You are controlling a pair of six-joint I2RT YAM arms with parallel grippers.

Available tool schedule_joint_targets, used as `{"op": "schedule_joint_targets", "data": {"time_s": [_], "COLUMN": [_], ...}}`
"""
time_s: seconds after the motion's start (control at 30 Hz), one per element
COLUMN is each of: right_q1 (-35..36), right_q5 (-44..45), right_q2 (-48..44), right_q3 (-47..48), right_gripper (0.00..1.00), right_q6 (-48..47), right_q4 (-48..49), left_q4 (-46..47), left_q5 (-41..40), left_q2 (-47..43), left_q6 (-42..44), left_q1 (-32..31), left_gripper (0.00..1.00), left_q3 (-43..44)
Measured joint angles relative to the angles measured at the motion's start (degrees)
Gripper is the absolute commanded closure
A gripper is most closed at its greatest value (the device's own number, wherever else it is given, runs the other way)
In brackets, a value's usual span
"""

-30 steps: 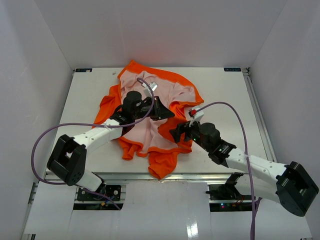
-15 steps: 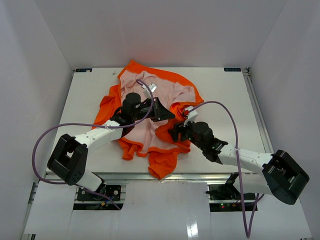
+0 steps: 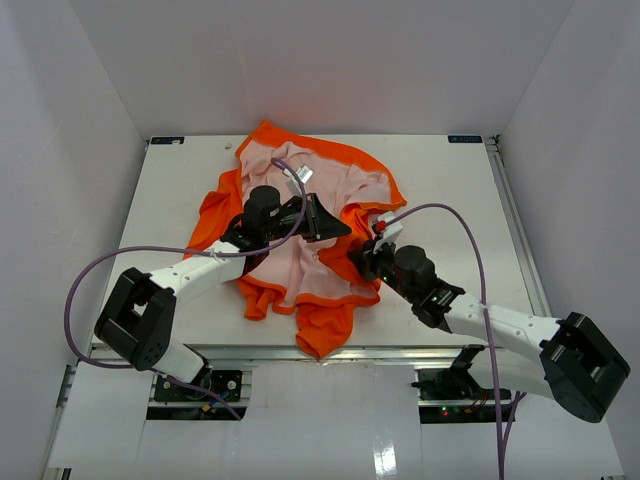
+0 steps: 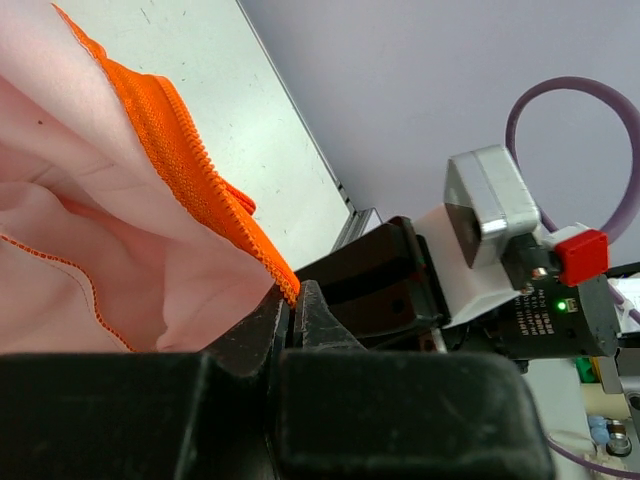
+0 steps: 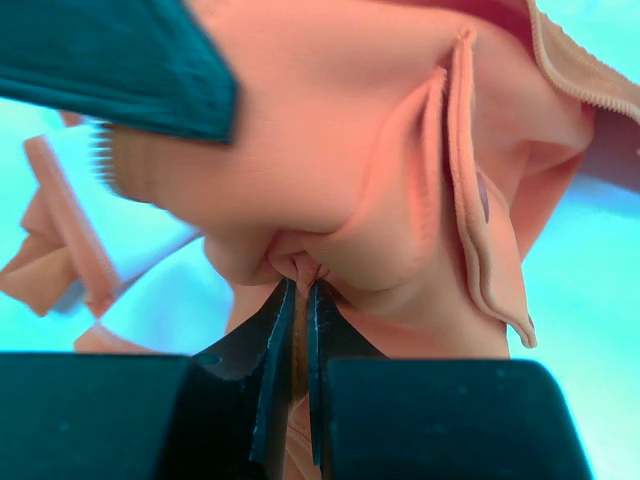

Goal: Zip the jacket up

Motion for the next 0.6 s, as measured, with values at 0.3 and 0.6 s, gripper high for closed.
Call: {"op": "schedule_joint_targets", "data": {"time_s": [0.3,0.6], "right_q1": [-0.61,-1.91], "right_q5": [-6.47,-7.67], "right_q2": [-8.67,-12.87], "right_q3": [-0.81,-0.81], "right_gripper": [0.92,0.92], "right_q6": [-0.27,0.22], "right_q4": [-1.52,-3.09], "left_q4": [0.11,-0.54], "left_q5": [1.12,3.09], "left_q2": [-0.72,-4.22], "left_q6": [5.44,10.02], "left_q1": [0.87,0.99], "left_gripper": [0.4,0.36], "left_q3": [-0.95,-4.36]}}
